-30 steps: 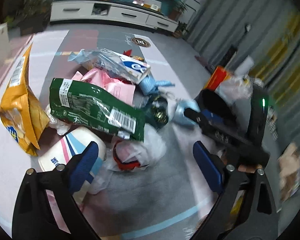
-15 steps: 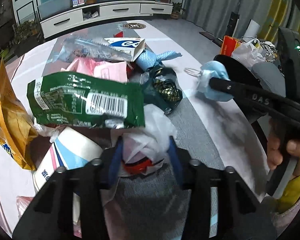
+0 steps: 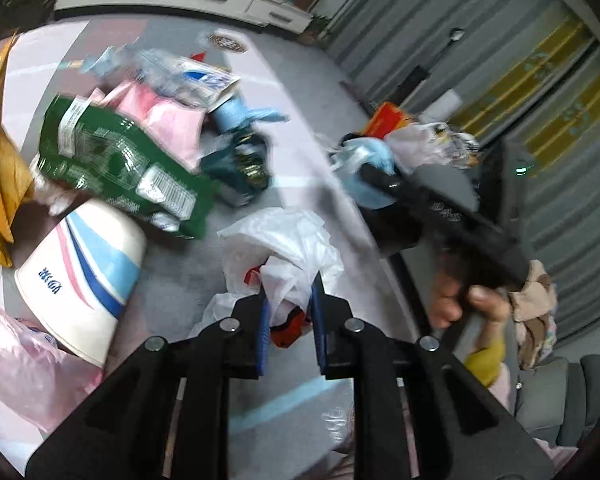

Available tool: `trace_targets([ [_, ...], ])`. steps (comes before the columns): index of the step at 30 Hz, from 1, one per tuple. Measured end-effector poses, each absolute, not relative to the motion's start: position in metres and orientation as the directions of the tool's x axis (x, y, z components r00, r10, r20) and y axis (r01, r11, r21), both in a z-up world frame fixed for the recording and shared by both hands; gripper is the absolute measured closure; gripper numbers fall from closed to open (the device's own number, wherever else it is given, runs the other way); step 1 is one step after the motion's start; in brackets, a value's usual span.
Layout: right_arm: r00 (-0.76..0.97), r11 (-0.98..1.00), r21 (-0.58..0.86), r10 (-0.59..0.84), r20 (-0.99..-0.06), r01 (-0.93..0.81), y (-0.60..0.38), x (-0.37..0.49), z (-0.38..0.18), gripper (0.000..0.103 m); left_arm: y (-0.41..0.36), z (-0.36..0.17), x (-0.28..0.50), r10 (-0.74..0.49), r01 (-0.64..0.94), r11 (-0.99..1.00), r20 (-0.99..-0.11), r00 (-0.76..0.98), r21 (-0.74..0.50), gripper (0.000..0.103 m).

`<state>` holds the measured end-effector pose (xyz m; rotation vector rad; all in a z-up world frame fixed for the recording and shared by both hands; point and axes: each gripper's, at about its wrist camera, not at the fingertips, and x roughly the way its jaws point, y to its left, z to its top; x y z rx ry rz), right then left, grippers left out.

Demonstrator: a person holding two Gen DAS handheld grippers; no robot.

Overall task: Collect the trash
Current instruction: 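Carry both items over the black bin and open both tools to drop them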

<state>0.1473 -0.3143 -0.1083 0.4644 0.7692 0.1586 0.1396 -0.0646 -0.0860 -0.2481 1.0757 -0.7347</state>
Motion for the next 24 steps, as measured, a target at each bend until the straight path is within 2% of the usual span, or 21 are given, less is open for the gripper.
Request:
trace_targets([
  [6,0.754,0.873,0.480,0.256,-0.604,0.087,-0.340,0.132,-0.102,0.087,-0.099,-0.060,0.138,-0.611,0.475,0.769,-0.710,0.349,-0.429,0.084],
  [13,0.802,0.859,0.432,0.043,-0.596,0.275,-0.388,0.110,-0.096,0.086,-0.187,-0.055,0.173,-0.554,0.526,0.791,-0.731,0.398,-0.313,0.084],
  [17,0.781,0.829,0.405,-0.061,-0.621,0.386,-0.419,0.104,-0.104,0.086,-0.236,-0.062,0.195,-0.559,0.550,0.776,-0.741,0.371,-0.310,0.083],
  [24,0.747,0.774,0.429,-0.084,-0.660,0.466,-0.451,0.101,-0.126,0.084,-0.308,-0.085,0.220,-0.562,0.593,0.749,-0.757,0.333,-0.295,0.078],
])
